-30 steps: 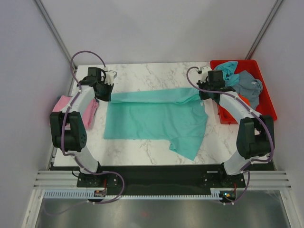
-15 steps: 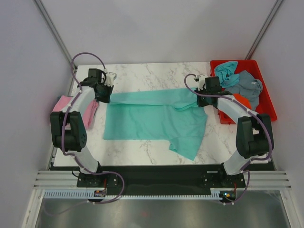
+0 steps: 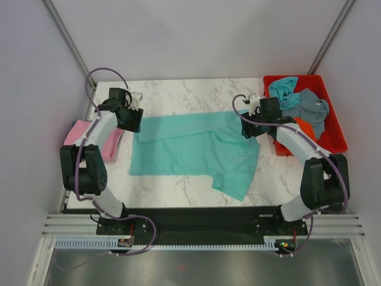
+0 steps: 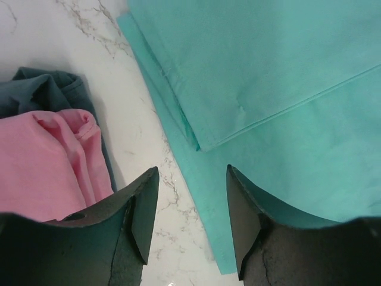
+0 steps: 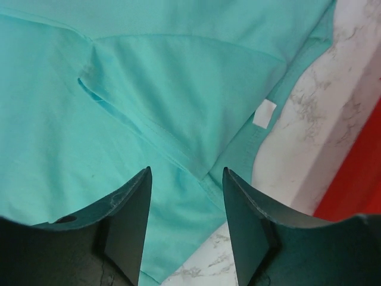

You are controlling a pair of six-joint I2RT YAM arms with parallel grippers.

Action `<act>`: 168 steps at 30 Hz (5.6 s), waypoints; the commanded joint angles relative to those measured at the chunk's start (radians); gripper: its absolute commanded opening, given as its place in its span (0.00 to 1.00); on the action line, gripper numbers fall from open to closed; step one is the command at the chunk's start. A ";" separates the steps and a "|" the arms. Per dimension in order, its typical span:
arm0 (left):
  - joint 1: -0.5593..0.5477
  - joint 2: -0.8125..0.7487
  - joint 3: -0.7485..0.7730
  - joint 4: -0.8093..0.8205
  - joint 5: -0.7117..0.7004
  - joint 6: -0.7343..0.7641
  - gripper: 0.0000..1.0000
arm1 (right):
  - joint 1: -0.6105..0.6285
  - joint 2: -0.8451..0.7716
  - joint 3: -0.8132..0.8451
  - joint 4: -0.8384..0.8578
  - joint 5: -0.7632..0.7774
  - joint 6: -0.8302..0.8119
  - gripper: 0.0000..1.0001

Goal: Fold and stack the t-shirts
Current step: Fold the tshirt

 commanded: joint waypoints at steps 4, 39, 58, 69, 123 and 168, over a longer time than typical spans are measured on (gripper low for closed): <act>-0.048 -0.214 -0.034 0.001 0.028 0.041 0.59 | 0.008 -0.198 -0.022 -0.069 -0.122 -0.267 0.59; -0.095 0.134 0.094 -0.071 0.080 0.011 0.56 | 0.263 -0.214 -0.225 -0.051 -0.239 -0.527 0.49; -0.087 0.465 0.446 -0.226 0.037 -0.044 0.55 | -0.001 0.393 0.217 0.138 -0.301 0.170 0.53; -0.075 0.666 0.711 -0.364 0.000 -0.079 0.55 | -0.017 0.584 0.408 0.104 -0.257 0.204 0.56; -0.108 0.202 0.228 -0.104 0.003 -0.214 0.54 | 0.434 -0.441 -0.424 -0.227 -0.206 -0.968 0.51; 0.162 0.024 -0.109 -0.179 0.146 -0.346 0.52 | 0.471 -0.194 -0.401 -0.083 -0.082 -0.875 0.01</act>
